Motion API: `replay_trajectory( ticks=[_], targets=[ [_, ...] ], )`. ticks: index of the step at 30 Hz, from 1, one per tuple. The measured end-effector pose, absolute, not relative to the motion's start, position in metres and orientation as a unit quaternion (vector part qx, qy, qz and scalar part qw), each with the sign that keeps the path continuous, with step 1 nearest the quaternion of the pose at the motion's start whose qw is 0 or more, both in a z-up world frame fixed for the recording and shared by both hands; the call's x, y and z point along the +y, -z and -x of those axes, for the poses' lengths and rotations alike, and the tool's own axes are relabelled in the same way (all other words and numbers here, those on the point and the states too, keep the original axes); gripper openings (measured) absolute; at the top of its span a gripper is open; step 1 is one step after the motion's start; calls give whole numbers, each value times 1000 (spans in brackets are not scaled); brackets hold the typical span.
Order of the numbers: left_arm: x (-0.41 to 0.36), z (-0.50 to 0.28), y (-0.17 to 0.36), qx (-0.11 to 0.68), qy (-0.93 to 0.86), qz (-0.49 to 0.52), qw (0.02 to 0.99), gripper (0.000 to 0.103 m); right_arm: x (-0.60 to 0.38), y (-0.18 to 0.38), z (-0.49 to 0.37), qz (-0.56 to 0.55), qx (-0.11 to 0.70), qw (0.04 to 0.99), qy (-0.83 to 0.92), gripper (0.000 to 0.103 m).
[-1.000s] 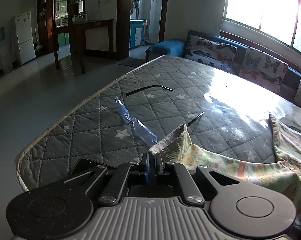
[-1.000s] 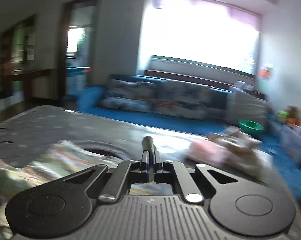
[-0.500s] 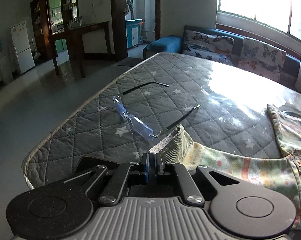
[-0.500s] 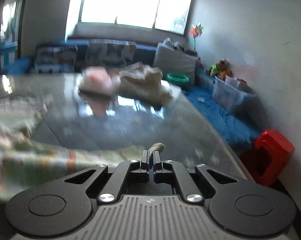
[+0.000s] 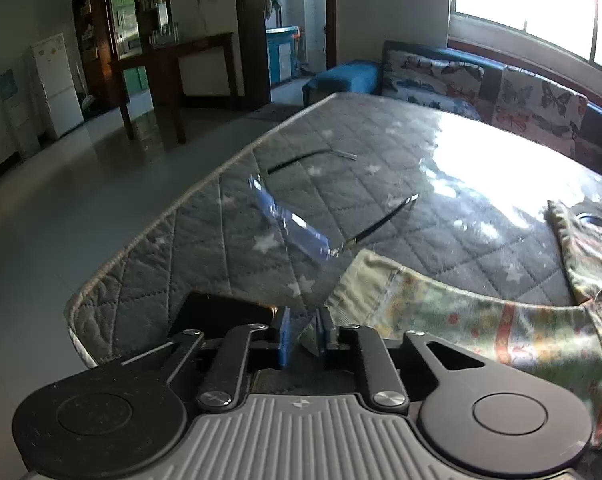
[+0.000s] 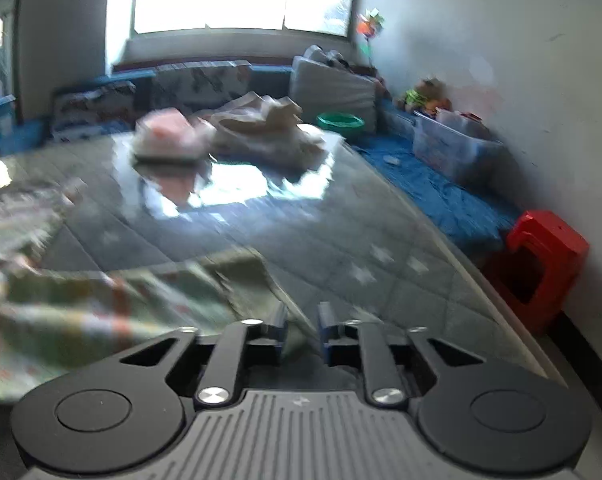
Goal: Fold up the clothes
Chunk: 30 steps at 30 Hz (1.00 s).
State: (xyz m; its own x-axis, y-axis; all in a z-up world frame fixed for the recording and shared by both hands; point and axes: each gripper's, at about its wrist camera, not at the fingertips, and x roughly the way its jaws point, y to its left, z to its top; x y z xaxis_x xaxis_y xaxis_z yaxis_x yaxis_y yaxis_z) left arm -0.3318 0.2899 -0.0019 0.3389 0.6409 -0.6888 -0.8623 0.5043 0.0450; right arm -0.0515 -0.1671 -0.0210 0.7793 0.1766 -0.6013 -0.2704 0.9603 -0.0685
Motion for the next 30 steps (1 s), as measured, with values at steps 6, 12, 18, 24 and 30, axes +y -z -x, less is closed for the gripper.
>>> replay_trajectory(
  ticks=[6, 12, 18, 24, 30],
  targets=[
    [265, 317, -16, 309, -407, 168, 843, 28, -131, 20, 43, 50, 322, 922, -208, 45],
    [221, 274, -16, 318, -275, 159, 893, 28, -126, 41, 31, 58, 357, 910, -201, 48],
    [167, 224, -3, 340, -137, 136, 920, 27, -130, 33, 36, 88, 357, 911, -185, 48],
    [124, 189, 19, 364, -46, 110, 924, 27, -92, 8, 67, 109, 325, 899, -274, 53],
    [103, 182, 38, 390, -8, 96, 916, 27, -29, 1, 115, 140, 316, 844, -410, 55]
  ],
)
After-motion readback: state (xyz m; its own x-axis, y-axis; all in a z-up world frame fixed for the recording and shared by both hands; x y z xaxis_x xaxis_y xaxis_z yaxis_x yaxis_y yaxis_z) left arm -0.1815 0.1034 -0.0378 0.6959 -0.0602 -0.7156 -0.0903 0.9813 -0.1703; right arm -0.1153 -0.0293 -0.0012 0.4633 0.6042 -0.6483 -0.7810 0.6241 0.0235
